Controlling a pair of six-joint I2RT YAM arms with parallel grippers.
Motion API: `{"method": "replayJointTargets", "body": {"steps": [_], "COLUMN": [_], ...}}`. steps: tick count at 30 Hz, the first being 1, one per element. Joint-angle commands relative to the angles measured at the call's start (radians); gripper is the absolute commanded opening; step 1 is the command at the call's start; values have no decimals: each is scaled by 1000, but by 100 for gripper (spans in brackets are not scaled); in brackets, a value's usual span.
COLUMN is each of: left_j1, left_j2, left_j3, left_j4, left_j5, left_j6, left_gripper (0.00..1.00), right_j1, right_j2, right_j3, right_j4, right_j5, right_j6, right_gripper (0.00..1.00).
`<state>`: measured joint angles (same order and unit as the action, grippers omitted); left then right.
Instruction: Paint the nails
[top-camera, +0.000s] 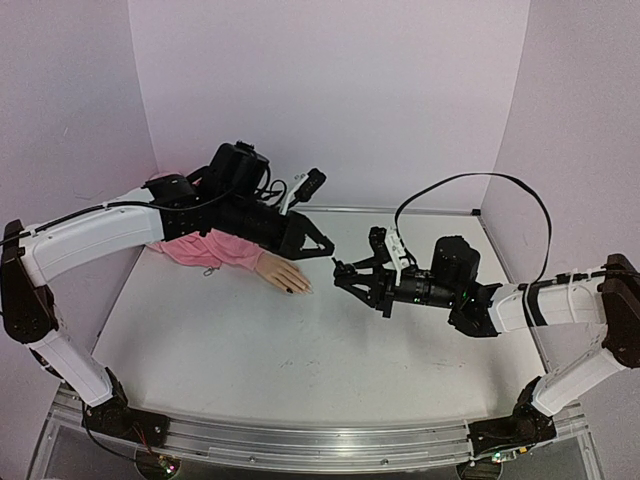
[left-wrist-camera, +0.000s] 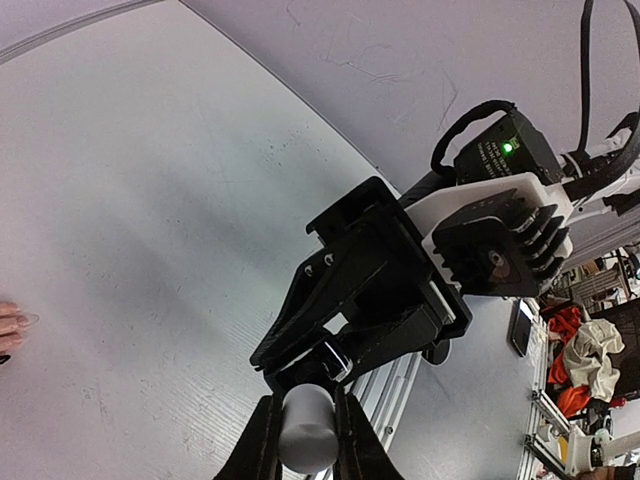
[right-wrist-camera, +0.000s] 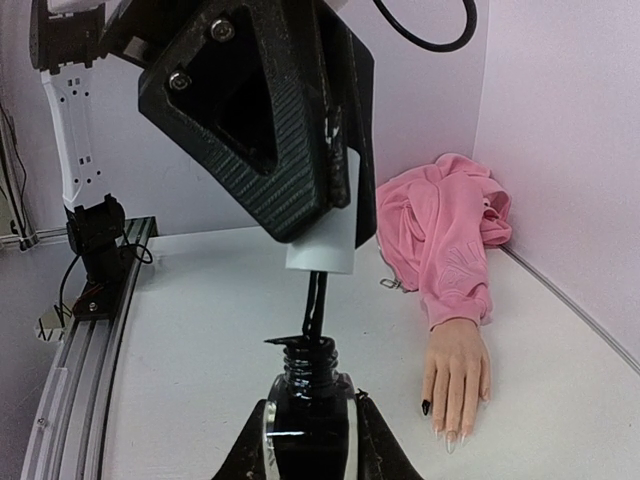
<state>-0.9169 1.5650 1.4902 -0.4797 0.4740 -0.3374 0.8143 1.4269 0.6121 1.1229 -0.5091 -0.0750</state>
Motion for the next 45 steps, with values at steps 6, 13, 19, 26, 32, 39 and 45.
{"method": "replayJointTargets", "body": {"steps": [6, 13, 19, 26, 32, 39, 45], "left_j1": [-9, -19, -20, -26, -30, -30, -30], "left_j2": [2, 17, 18, 48, 70, 90, 111], "left_j3": [60, 55, 47, 48, 57, 101, 154], "left_j4": [32, 32, 32, 30, 2, -103, -215], "left_j5": [22, 30, 30, 29, 8, -110, -232], "left_j6": [11, 6, 0, -11, -24, -60, -126], "left_gripper": [0, 0, 0, 0, 0, 0, 0], "right_j1": [6, 8, 8, 7, 10, 61, 177], "right_j2": [-15, -18, -25, -27, -33, -6, 87], "right_j3": [12, 9, 7, 8, 17, 94, 208], "right_j4": [83, 84, 87, 87, 94, 111, 224], "right_j5": [-23, -12, -8, 2, 51, 282, 729], "right_j6": [0, 0, 3, 1, 10, 0, -111], "right_gripper": [0, 0, 0, 0, 0, 0, 0]}}
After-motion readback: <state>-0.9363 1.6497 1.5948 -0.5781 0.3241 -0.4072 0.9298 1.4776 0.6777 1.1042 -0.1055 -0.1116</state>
